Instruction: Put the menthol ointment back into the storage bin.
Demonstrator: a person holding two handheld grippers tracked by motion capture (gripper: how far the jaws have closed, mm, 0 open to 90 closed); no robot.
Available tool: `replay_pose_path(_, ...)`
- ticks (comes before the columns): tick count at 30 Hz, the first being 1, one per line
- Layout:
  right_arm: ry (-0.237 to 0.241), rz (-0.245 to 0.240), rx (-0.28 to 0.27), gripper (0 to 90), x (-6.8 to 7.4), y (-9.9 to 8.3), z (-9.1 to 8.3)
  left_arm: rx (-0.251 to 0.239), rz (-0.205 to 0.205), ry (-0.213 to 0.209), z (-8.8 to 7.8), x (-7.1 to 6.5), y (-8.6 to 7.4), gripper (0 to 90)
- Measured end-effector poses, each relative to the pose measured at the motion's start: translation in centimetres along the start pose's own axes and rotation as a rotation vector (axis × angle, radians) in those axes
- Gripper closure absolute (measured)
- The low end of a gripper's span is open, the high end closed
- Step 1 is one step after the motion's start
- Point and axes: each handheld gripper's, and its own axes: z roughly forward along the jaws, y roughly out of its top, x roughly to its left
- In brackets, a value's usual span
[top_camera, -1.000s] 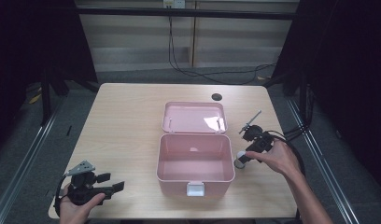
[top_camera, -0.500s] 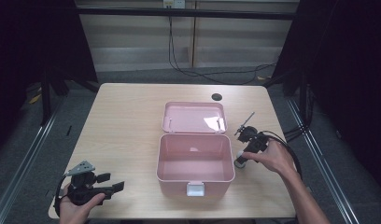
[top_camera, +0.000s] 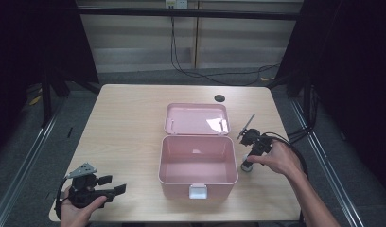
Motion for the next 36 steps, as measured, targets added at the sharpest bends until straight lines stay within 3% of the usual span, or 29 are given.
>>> replay_pose_path(6,-0.015,-0.033,-0.013,51.2,0.4,0.0,-1.2,0.001,-0.001,-0.002,0.0,0.0,0.0,24.7)
replay_pose_path(9,-0.021,-0.066,0.018,51.2,0.9,0.2,-1.8,0.002,-0.001,-0.004,0.0,0.0,0.0,24.7)
replay_pose_path(15,-0.008,-0.088,0.033,51.2,1.4,0.4,-2.6,0.002,0.0,-0.002,0.0,0.0,0.0,24.7)
replay_pose_path(36,-0.017,-0.125,0.03,51.3,2.4,0.5,-5.7,0.003,-0.002,-0.001,0.1,0.0,0.0,24.7)
